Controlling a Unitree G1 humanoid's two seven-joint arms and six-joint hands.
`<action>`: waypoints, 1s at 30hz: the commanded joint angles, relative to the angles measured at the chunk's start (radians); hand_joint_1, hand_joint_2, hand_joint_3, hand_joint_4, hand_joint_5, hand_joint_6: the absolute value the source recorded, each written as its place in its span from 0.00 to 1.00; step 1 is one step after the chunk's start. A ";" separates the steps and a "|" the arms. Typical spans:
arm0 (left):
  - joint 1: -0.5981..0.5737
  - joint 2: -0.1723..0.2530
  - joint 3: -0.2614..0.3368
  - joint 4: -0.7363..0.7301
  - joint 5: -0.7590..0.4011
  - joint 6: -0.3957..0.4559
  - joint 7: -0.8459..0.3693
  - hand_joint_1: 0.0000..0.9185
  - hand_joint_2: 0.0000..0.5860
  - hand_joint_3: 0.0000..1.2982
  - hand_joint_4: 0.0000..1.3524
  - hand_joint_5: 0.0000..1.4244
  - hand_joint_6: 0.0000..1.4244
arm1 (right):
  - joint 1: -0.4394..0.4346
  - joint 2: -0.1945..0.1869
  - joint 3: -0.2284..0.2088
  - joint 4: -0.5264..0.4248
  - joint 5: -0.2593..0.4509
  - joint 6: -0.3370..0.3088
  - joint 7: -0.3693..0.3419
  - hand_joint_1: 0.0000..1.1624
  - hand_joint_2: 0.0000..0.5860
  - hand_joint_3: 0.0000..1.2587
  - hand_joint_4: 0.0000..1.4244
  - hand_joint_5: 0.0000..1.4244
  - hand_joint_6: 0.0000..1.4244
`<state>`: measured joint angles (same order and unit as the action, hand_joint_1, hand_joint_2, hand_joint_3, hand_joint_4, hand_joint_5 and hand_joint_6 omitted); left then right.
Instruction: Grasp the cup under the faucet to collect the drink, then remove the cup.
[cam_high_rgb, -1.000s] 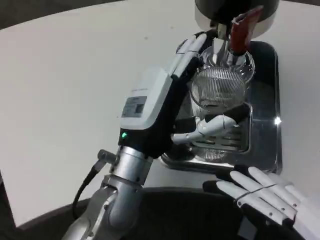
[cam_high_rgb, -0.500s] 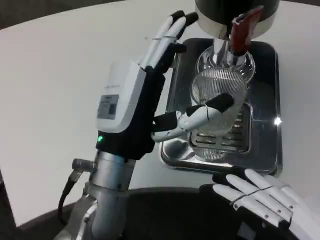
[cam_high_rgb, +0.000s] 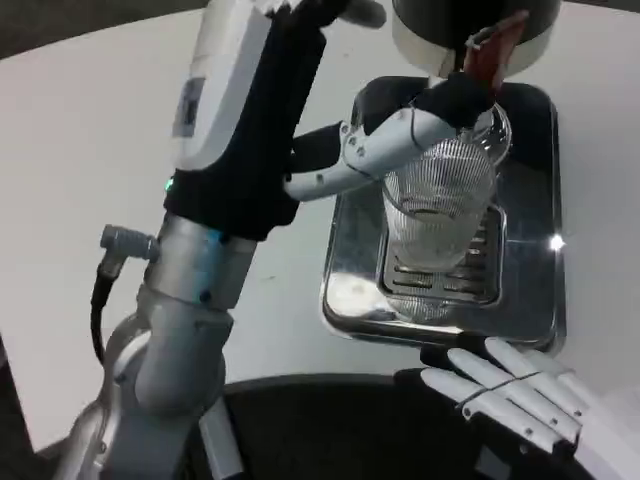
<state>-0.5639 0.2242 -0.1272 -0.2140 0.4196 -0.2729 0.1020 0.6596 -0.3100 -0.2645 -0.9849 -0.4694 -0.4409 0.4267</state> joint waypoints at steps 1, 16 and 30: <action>-0.101 -0.001 0.021 -0.005 -0.094 0.061 -0.099 0.12 0.19 0.20 0.16 0.25 0.31 | 0.001 0.003 0.008 -0.012 -0.005 0.003 -0.009 0.40 0.69 0.13 0.06 0.03 0.05; -0.238 0.000 0.013 0.097 -0.298 0.236 -0.347 0.05 0.18 0.18 0.16 0.24 0.29 | -0.013 -0.001 0.019 -0.025 -0.014 0.025 -0.006 0.40 0.69 0.13 0.06 0.03 0.05; -0.189 0.017 0.024 0.063 -0.344 0.289 -0.442 0.01 0.19 0.21 0.22 0.28 0.33 | -0.041 -0.009 0.051 -0.018 -0.029 0.044 -0.001 0.40 0.69 0.13 0.06 0.03 0.05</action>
<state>-0.7722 0.2233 -0.1066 -0.1403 0.0860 0.0073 -0.3232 0.6201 -0.3187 -0.2255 -0.9929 -0.4870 -0.3982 0.4267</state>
